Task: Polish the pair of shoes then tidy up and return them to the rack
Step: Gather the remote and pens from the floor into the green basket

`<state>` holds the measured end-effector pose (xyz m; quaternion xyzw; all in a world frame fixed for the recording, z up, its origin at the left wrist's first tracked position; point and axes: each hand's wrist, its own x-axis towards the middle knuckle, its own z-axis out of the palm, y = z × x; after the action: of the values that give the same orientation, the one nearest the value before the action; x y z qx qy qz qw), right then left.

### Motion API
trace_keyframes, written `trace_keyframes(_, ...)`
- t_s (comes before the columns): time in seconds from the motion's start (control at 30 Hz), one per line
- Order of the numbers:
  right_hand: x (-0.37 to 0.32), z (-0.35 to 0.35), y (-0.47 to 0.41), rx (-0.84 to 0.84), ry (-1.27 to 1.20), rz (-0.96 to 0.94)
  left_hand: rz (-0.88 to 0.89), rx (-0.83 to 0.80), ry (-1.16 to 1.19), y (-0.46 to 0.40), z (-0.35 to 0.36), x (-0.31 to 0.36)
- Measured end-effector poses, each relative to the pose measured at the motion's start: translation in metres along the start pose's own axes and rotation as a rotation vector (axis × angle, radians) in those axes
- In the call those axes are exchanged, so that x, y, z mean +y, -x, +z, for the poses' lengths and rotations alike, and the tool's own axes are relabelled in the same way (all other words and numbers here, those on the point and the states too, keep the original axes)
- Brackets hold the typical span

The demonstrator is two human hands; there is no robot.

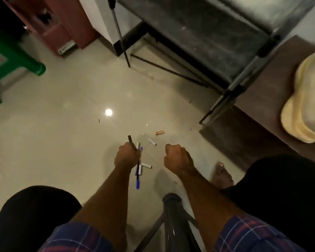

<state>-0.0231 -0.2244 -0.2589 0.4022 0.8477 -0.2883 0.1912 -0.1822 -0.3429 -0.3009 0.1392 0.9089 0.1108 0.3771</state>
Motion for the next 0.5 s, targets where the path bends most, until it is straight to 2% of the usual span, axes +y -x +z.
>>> trace_keyframes(0.13, 0.004, 0.037, -0.042, -0.049, 0.021, 0.003, -0.085, 0.008, -0.021, -0.038, 0.020, -0.020)
trace_keyframes(0.23, 0.006, 0.058, -0.076, -0.057, 0.033, -0.012, -0.153, -0.046, 0.003, -0.066, 0.038, -0.037)
trace_keyframes(0.5, -0.001, 0.115, -0.158, -0.001, 0.030, -0.085, -0.235, -0.076, 0.108, -0.127, 0.075, -0.050)
